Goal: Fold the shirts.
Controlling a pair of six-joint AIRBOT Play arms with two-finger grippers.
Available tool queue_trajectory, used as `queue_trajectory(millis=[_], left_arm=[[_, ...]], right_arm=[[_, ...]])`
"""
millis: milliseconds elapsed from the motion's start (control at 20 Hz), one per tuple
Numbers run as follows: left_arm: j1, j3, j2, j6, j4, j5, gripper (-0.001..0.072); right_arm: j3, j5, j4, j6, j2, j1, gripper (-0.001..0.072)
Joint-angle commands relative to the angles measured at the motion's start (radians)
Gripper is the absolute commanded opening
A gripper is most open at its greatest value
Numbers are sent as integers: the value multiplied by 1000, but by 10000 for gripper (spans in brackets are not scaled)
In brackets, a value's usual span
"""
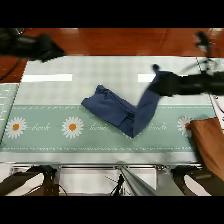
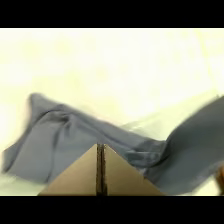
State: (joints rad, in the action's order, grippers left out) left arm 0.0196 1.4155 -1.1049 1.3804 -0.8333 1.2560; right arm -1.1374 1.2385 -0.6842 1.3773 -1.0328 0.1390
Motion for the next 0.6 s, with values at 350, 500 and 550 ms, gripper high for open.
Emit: queue_trajectory(millis=[350, 500, 550], left_arm=[[80, -736, 618, -42, -4, -98, 27], [80, -807, 607, -41, -4, -158, 27], [80, -822, 599, -41, -4, -185, 27]], right_arm=[[-521, -193, -31, 64, -730, 369, 21], [-544, -245, 22, 92, -800, 373, 623], [-545, -233, 47, 68, -800, 366, 627]])
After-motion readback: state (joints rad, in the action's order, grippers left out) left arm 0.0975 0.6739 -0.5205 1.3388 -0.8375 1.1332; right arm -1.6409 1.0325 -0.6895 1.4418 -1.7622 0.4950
